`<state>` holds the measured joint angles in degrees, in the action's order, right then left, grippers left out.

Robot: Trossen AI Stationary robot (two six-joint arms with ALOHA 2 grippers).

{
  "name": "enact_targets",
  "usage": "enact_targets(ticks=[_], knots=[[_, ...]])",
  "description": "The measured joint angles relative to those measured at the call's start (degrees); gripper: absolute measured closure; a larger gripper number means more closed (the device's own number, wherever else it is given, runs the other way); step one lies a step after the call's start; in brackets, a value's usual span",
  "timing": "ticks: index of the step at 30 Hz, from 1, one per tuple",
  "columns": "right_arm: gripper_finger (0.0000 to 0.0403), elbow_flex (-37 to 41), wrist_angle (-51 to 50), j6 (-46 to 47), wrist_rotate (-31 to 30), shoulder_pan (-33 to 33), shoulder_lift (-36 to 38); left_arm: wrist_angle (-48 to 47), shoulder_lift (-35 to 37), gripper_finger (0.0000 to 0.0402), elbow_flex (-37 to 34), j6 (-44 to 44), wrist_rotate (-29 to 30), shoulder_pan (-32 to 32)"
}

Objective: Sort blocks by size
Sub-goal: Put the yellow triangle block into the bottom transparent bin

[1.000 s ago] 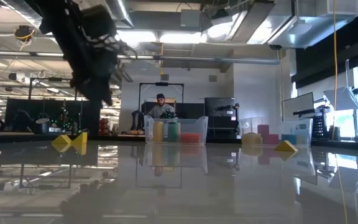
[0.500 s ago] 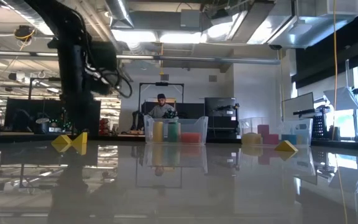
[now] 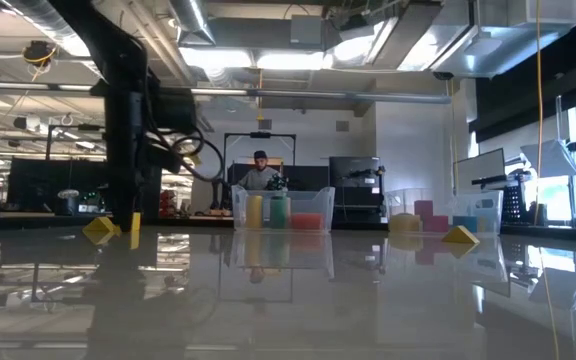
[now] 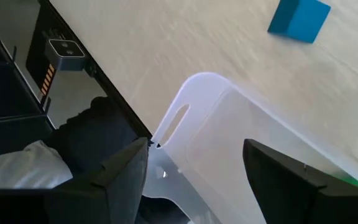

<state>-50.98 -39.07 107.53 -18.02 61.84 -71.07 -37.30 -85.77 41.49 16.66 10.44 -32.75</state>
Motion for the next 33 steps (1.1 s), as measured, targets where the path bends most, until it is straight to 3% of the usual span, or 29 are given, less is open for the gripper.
enact_targets(ticks=[6, 13, 22, 25, 28, 33], knots=[[0.0143, 0.0, 0.0, -0.3, 0.1, 0.0, 0.0, -0.9, -2.3, 0.0190, 0.1, -1.0, -0.8, 0.1], [0.0143, 0.0, 0.0, -1.6, 0.6, 0.0, 0.0, -2.1, -0.3, 0.0281, -0.2, -2.6, -1.5, 0.7], [0.0143, 0.0, 1.0, -2.7, 0.7, 0.0, 0.4, -2.8, 9.6, 0.0267, 2.4, -10.2, -6.8, 6.5], [0.0143, -0.4, 4.3, -4.8, 0.0, 0.0, 1.5, 1.1, 13.0, 0.0267, 4.1, -12.0, -10.0, 9.6], [0.0143, -1.9, 6.5, -11.3, -5.5, 0.0, 2.7, 6.2, 15.4, 0.0271, 4.6, -14.0, -13.1, 13.3], [0.0143, -3.3, 6.9, -24.8, -23.5, -3.8, 3.2, 21.2, 17.8, 0.0266, 4.8, -15.4, -14.8, 20.5]])
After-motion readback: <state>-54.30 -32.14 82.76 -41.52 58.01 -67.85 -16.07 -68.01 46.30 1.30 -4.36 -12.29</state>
